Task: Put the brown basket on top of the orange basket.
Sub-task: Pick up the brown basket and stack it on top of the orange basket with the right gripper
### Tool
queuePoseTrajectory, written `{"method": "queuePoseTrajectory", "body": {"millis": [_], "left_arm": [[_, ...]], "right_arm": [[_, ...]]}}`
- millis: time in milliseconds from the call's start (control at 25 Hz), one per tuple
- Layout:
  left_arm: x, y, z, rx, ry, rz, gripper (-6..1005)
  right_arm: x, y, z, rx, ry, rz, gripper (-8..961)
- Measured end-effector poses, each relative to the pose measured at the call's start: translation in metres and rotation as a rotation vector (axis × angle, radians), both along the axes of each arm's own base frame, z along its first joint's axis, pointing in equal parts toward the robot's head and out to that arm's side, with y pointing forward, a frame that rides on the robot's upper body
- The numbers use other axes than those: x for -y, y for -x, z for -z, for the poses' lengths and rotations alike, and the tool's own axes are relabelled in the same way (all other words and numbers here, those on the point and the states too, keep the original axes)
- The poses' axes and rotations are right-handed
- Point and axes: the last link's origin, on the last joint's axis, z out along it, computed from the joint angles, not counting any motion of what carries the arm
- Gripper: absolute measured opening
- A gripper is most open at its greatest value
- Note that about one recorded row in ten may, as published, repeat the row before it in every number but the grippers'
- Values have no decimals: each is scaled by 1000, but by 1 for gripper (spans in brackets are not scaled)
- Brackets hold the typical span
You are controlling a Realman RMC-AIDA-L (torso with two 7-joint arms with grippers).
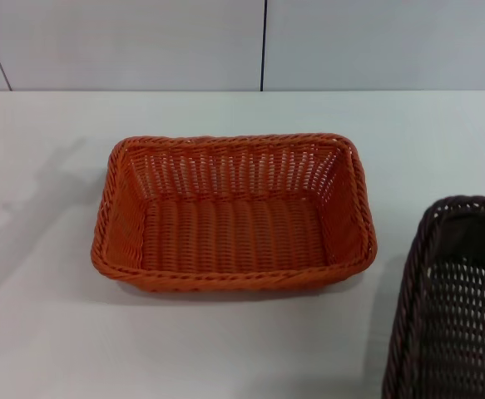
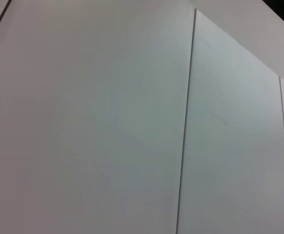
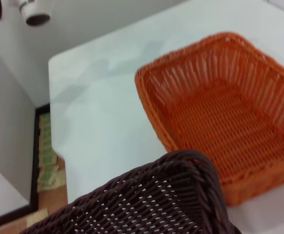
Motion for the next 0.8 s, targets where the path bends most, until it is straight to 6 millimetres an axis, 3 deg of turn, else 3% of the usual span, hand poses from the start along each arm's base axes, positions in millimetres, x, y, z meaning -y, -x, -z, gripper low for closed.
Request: {"method": "queuePoseTrajectory", "body": {"millis": [800], "left_arm": [[1, 6, 3, -19, -11, -20, 828]], "right_arm": [[-12, 39, 6, -205, -17, -20, 182]]}}
